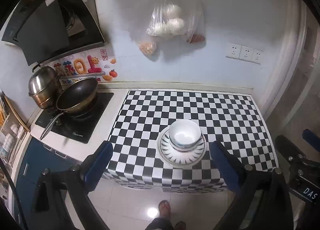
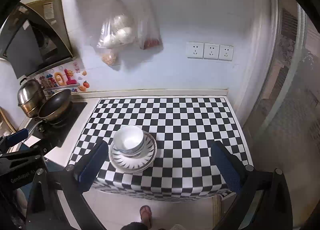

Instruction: Organize plates and bowls

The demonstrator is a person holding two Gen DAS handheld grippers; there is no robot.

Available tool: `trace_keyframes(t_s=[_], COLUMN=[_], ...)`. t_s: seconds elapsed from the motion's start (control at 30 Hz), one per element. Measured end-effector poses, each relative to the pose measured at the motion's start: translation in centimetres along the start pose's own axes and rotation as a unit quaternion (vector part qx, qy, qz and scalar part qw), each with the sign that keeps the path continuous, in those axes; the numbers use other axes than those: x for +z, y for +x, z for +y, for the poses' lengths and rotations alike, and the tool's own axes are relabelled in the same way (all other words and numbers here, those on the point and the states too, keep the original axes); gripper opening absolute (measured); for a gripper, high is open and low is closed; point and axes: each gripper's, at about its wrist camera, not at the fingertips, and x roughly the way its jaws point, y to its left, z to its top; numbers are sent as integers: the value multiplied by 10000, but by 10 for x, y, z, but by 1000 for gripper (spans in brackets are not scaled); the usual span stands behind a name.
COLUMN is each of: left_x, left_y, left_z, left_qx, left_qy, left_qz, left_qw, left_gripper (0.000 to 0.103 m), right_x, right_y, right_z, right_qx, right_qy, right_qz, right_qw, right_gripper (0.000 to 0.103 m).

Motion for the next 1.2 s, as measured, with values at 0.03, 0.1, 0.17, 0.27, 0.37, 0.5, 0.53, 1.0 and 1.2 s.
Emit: trace_keyframes(t_s=[0.03,0.1,0.17,0.27,0.37,0.5,0.53,1.0,1.2], left_x=[-3,-9,-16,-25,-34,-47,-48,-91,-102], left_y=[-9,-24,-40,-61,-79,-107,-111,-169,-183], left_z=[1,3,8,18,30,47,50,90,102], left_qx=[-6,-11,14,-16,-85,-164,-172,-294,-269], left_qy=[6,57,99,124,175,260,273,290,212], left_qz=[-16,-66,-168,-238,-312,-463,-492,-747,-835], left_qw=[10000,10000,9998,9996,9993,9985,9983,9964,9959], left_gripper=[100,100,100,100,100,100,100,100,100], right_x=[-2,-8,-15,-25,-36,-52,-56,-106,-118], right_y=[-8,-27,-48,-78,-107,-141,-147,-231,-247], right_z=[2,6,10,18,29,49,52,96,109], right_qx=[5,3,-10,-97,-182,-385,-391,-731,-730], right_qy=[-2,2,14,49,85,92,110,138,80], right_qz=[-12,-86,-194,-352,-479,-614,-608,-800,-784], right_qw=[10000,10000,9998,9993,9986,9973,9973,9940,9942], right_gripper=[103,103,103,103,103,103,103,103,103])
